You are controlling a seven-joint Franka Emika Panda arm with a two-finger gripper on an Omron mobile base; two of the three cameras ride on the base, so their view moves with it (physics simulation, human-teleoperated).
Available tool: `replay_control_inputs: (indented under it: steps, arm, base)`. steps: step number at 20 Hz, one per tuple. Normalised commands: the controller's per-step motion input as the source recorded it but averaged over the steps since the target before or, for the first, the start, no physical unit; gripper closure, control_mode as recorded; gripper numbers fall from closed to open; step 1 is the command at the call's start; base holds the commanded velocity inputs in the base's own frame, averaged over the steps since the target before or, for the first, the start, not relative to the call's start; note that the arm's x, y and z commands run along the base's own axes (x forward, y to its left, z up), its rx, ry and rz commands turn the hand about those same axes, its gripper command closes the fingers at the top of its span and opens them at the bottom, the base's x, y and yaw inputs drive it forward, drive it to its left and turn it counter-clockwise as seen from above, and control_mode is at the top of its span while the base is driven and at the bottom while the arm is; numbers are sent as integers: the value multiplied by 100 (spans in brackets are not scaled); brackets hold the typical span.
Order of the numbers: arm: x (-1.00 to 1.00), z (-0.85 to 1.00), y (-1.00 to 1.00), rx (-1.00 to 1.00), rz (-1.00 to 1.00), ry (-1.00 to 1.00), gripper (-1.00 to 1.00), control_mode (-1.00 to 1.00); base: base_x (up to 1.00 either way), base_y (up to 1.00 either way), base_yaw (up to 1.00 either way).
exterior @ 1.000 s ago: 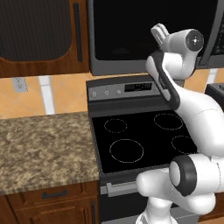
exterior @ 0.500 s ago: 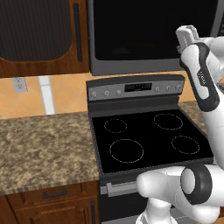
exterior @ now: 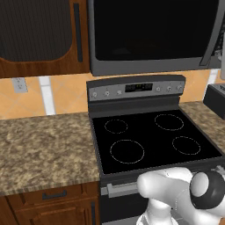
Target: Open the microwave, place the bowl with waffle inside the microwave, then close the microwave door and turn it on.
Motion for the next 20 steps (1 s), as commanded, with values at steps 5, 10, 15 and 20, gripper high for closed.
replay_control_inputs:
  steps: [5, 10, 15, 20]
  arm:
    - [0, -16, -58, 25, 0, 0, 100, -100]
    - [0, -2, -44, 12, 0, 1, 100, -100]
    - [6, -3, -10, 2, 0, 0, 100, -100]
    - [27, -11, 0, 0, 0, 0, 100, -100]
  base:
    - [0, 0, 0]
    - [0, 0, 0]
    - [0, 0, 0]
    - [0, 0, 0]
